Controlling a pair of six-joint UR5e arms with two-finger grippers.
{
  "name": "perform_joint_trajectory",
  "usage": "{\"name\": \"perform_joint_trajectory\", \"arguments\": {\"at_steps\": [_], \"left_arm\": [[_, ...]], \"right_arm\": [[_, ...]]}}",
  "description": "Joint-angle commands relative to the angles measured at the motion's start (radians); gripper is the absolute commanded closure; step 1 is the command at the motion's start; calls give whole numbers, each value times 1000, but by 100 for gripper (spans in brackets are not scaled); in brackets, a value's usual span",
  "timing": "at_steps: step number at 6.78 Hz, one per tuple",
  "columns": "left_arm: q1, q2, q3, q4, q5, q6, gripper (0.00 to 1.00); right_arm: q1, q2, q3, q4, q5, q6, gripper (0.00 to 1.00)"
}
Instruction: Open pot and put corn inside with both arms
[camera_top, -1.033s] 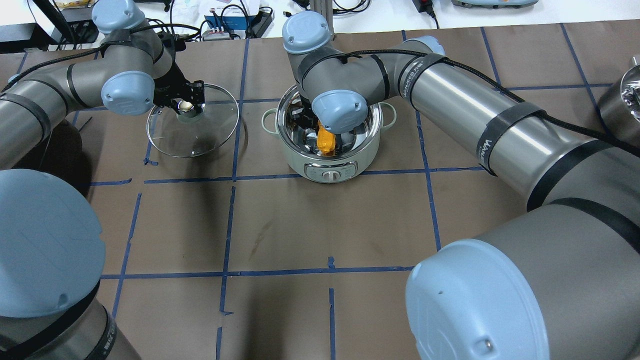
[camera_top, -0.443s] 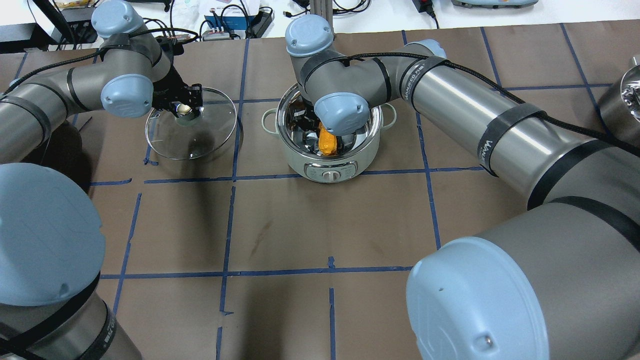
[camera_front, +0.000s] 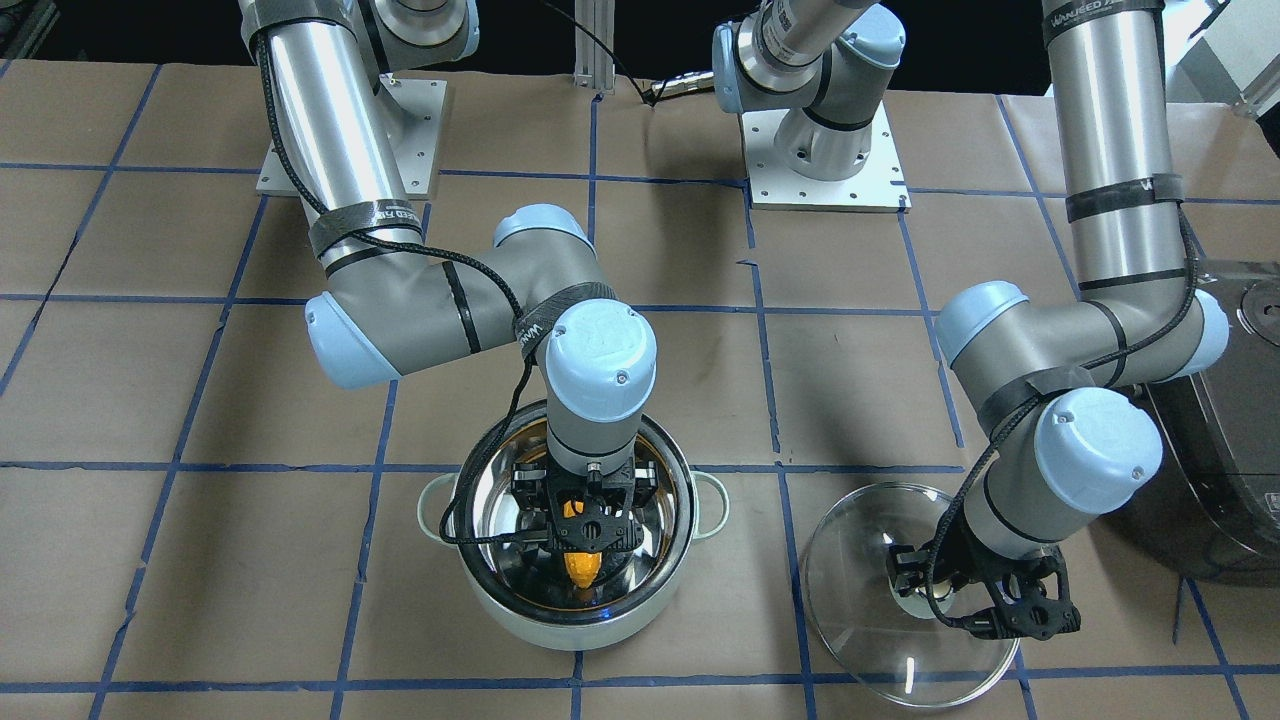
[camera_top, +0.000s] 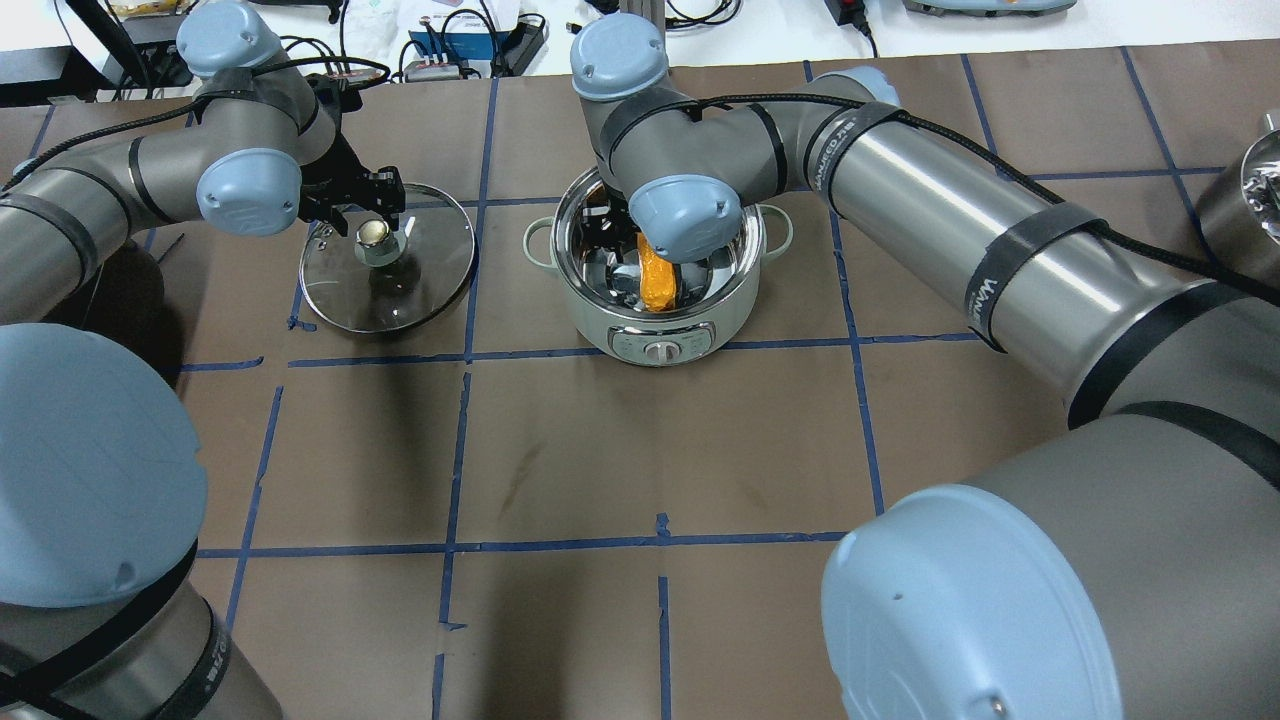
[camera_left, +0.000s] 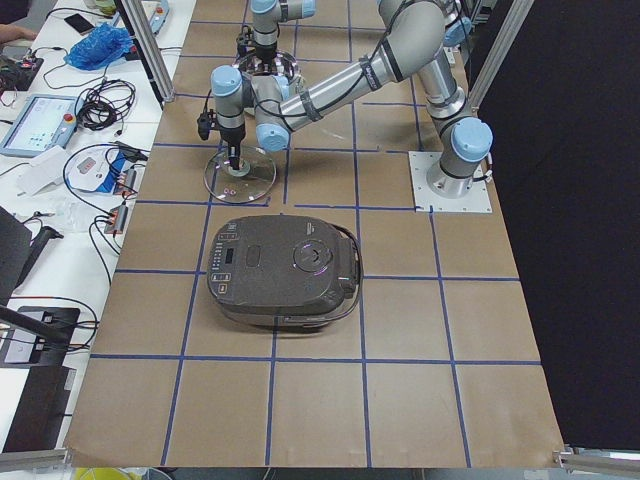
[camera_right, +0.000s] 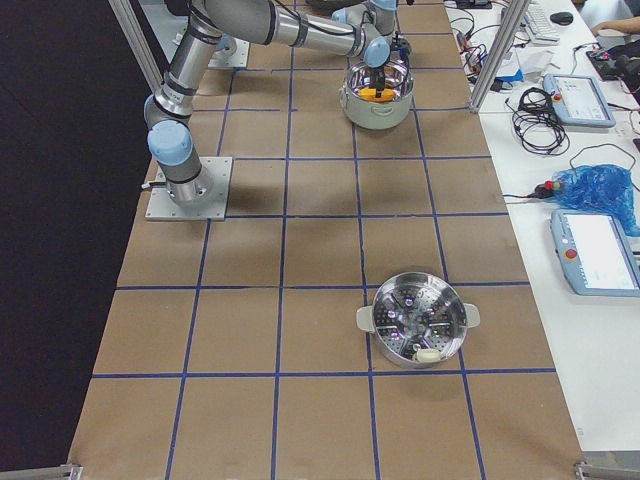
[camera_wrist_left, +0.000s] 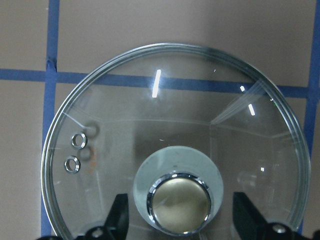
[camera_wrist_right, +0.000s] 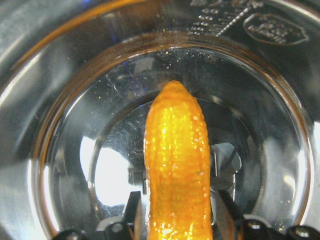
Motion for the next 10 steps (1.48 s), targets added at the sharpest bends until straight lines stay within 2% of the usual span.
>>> {"name": "perform_joint_trajectory", "arguments": {"at_steps": [1,3,4,5,6,7,10], "left_arm": [[-3,40,8,-48,1,-16,0],[-13,216,15,-278,10,-16,0],[-27,305,21,-394,23,-16,0],[-47,383,11,-483,23,-18,0],[-99,454,9,-532,23,-20,0],[-150,478,3,-537,24,-21,0],[-168,502,-12,-539,26,-29,0]], "right_arm": [[-34,-177,-3,92,8,-1,0],[-100,-346,3,316,29,-45,1],[-132,-433,32,391,28,-71,1],[-169,-510,108,406,29,-83,6],[-192,-586,200,409,33,-86,7],[-208,-630,233,410,34,-85,6],[-234,-638,239,466,39,-85,6]]}}
